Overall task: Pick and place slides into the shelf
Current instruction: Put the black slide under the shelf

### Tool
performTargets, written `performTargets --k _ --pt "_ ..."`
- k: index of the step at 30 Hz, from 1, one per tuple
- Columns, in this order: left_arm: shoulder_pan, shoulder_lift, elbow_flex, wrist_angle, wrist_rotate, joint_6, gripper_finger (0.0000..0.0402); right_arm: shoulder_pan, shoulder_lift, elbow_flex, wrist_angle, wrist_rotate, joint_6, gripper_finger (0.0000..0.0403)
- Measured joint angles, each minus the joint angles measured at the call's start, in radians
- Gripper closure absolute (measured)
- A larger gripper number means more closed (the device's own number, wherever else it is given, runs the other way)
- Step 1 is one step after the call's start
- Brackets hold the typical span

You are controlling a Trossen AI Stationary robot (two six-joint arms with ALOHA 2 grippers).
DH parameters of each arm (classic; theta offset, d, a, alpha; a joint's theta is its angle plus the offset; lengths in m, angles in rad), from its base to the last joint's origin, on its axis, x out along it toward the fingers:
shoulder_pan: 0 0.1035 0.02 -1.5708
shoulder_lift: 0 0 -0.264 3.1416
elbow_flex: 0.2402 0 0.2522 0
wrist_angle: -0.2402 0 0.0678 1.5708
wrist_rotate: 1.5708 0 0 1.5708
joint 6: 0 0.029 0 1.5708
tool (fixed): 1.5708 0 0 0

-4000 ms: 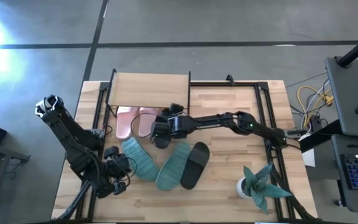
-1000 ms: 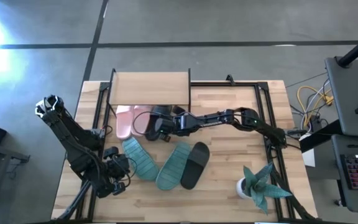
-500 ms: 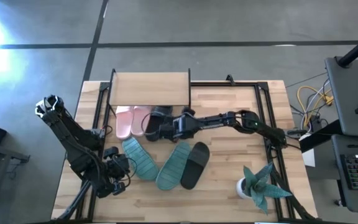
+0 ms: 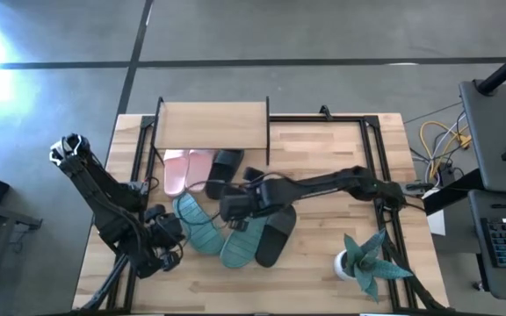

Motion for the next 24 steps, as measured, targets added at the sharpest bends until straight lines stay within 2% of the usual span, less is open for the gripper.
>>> performTargets --k 6,9,13,16,21,24 --pt "-0.011 -0.040 0.000 -0.003 -0.133 -0.173 0.0402 0.052 -0.124 0.021 -0.148 -0.018 0.110 0.0390" --pt "-0.042 -0.050 0.000 -0.009 -0.188 -0.181 0.0402 0.102 -0.172 0.000 -0.257 -0.006 0.182 0.0390" --pt "-0.067 -0.065 0.000 -0.078 -0.199 -0.153 0.0402 0.192 -0.182 -0.021 -0.374 0.040 0.399 0.0390" --pt "-0.092 -0.096 -0.001 -0.139 -0.194 -0.148 0.0402 0.265 -0.178 -0.049 -0.390 0.085 0.570 0.0390" --pt "-0.158 -0.144 -0.006 -0.154 -0.179 -0.088 0.0402 0.338 -0.141 -0.117 -0.392 0.042 0.791 0.0387" --pt "-0.192 -0.164 -0.027 -0.150 -0.177 -0.054 0.0402 0.366 -0.127 -0.156 -0.395 -0.007 0.901 0.0364"
